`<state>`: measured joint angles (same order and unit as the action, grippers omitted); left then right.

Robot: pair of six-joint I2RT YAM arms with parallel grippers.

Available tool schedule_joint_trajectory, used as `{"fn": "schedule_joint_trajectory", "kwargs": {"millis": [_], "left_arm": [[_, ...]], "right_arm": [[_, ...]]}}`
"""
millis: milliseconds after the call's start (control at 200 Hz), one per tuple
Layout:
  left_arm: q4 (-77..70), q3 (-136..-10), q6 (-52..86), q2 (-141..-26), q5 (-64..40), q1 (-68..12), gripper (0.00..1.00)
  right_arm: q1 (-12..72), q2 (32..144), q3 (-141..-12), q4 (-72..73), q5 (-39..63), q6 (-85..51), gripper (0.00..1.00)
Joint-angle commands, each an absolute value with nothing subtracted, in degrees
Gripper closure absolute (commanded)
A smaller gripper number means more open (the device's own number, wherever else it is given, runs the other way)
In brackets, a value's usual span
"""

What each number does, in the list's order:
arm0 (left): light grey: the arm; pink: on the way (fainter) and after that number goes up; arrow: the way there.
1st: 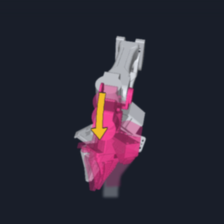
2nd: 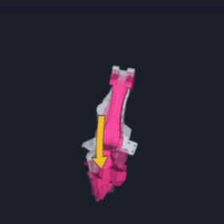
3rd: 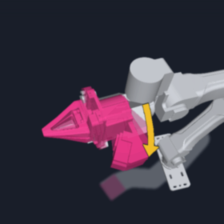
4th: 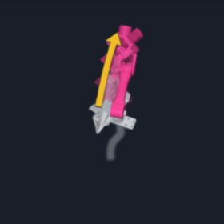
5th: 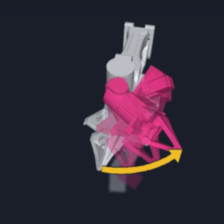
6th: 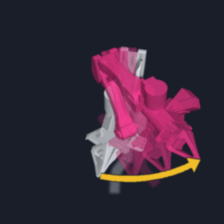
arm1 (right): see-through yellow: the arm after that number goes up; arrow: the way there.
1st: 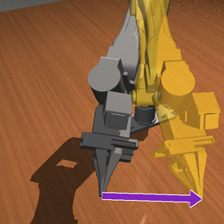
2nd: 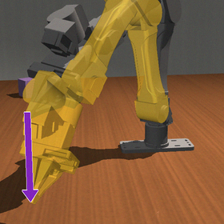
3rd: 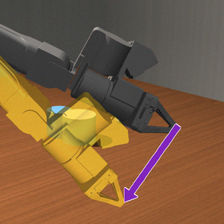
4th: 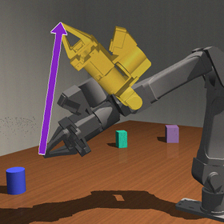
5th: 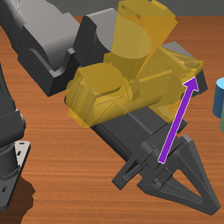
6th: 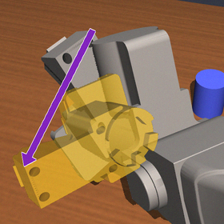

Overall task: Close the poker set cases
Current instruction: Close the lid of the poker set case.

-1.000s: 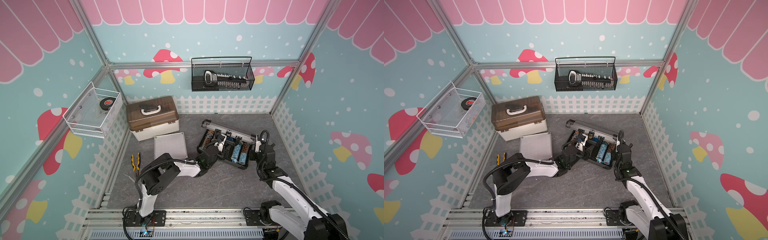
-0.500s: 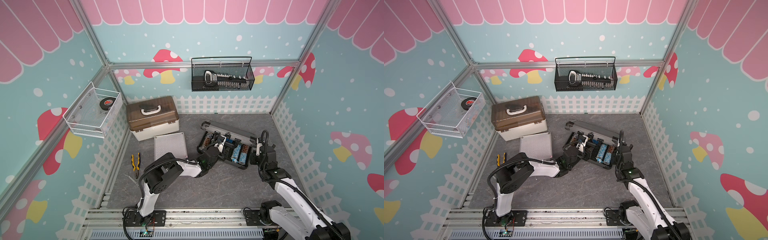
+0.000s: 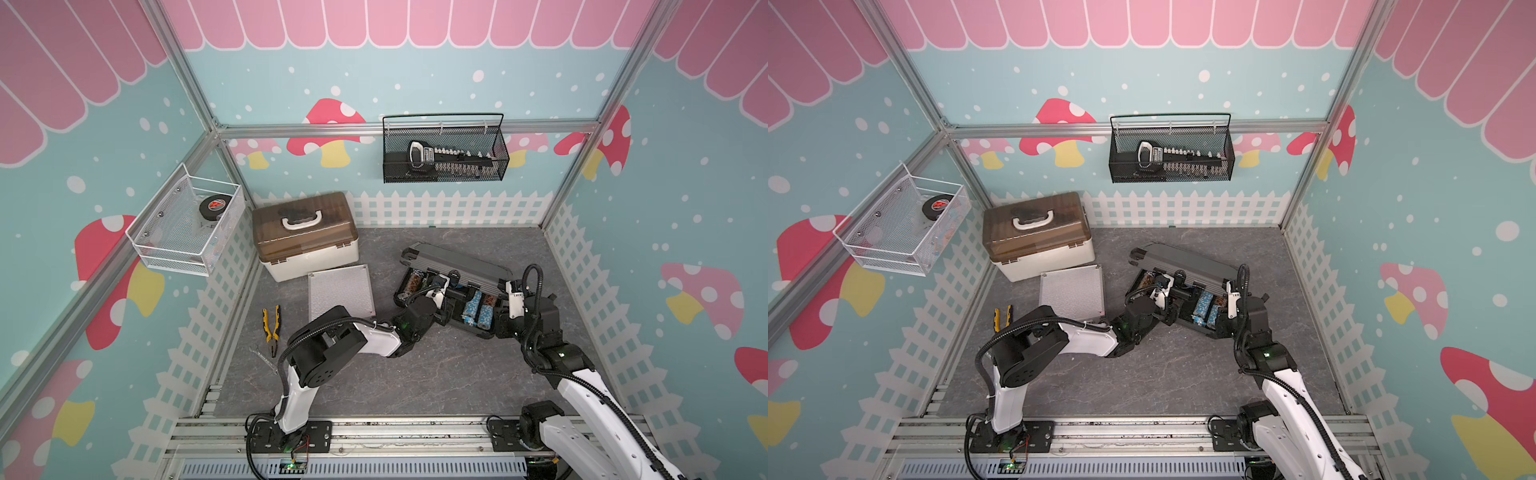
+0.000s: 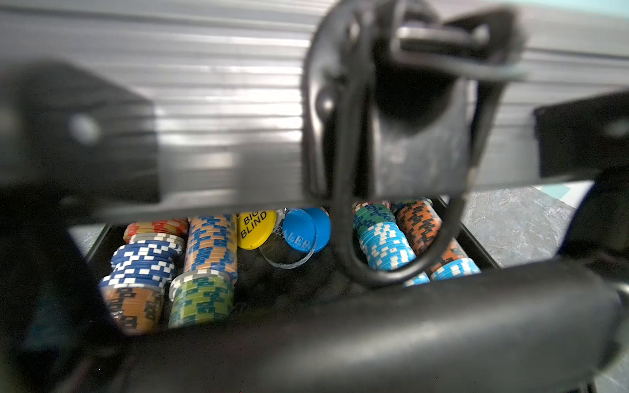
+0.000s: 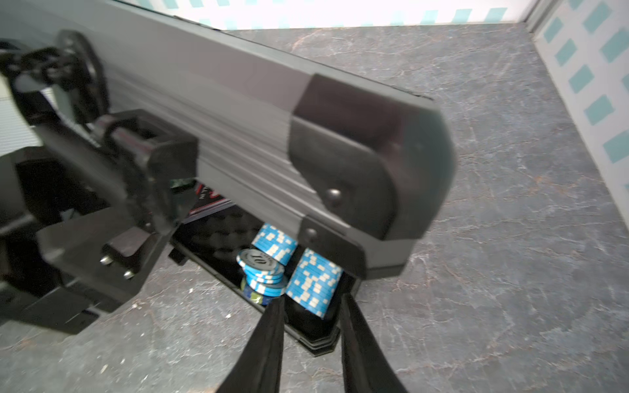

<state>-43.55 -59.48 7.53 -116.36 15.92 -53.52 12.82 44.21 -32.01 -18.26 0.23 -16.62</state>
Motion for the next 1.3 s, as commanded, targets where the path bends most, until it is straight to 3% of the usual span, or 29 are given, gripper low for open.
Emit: {"fn": "schedule_joint_trajectory", "kwargs": {"millis": [0,230,775,1031,1296], "left_arm": [[-46.5,-59.2,7.4,-113.7,16.4,-53.3,0.36],[-46.3,-58.1,7.8,-113.3,16.6,-53.5,0.36],[-45.9,-57.3,7.7,-113.5,17.2,-54.2,0.36],[-45.9,-55.1,7.4,-112.1,18.0,-54.4,0.36],[-41.9,-48.6,6.3,-105.2,20.2,-55.1,0.36]], "right_arm": [[13.9,44.3,-34.1,-18.6,6.6,-17.4,0.71],[15.5,45.7,-34.0,-13.1,10.8,-18.2,0.69],[19.3,61.4,-36.8,4.3,13.4,-22.9,0.70],[20.6,63.9,-37.4,3.9,11.6,-23.1,0.82],[21.1,61.7,-34.7,2.1,9.4,-24.2,0.85]]}}
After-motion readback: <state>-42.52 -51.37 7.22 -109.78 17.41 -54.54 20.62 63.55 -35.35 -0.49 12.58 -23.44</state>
